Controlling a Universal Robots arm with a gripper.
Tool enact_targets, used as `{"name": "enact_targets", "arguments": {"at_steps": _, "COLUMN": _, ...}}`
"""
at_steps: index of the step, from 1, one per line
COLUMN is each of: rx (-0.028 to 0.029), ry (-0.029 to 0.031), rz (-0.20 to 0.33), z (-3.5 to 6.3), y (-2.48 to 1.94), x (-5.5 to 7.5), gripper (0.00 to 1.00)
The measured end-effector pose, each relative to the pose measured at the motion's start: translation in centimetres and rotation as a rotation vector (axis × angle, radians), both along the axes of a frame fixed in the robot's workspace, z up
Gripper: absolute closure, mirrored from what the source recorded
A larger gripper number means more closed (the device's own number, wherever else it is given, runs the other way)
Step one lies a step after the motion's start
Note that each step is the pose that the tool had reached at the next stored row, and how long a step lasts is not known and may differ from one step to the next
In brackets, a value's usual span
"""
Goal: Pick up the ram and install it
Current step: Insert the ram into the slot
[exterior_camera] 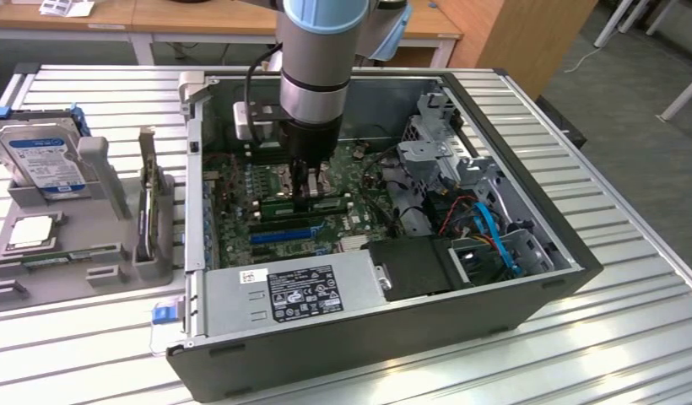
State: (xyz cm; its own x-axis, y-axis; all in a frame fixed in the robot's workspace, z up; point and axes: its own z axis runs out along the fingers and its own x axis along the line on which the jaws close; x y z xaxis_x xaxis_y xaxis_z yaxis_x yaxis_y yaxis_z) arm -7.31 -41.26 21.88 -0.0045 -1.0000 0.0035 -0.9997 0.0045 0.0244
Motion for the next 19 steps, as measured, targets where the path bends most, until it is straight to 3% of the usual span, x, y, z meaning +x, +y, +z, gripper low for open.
{"name": "enact_targets", "arguments": {"at_steps": 4, "rx": 0.0002, "ry": -0.0001, "rz": 0.0, "z": 0.27, "y": 0.01, "x": 0.0, "gripper": 0.75}}
{"name": "enact_targets", "arguments": {"at_steps": 9, "rx": -0.0008, "ry": 0.0006, "rz": 0.0, "z": 2.44, "y": 0.0, "x": 0.0, "gripper": 0.75}}
{"name": "enact_targets", "arguments": {"at_steps": 15, "rx": -0.0006, "ry": 0.0003, "rz": 0.0, "z": 2.45, "y": 0.0, "x": 0.0, "gripper": 0.76}}
{"name": "enact_targets", "arguments": {"at_steps": 17, "rx": -0.0006, "ry": 0.0004, "rz": 0.0, "z": 2.45, "y": 0.0, "x": 0.0, "gripper": 0.89}}
{"name": "enact_targets", "arguments": {"at_steps": 19, "rx": -0.0009, "ry": 0.0005, "rz": 0.0, "z": 2.5, "y": 0.0, "x": 0.0, "gripper": 0.89}}
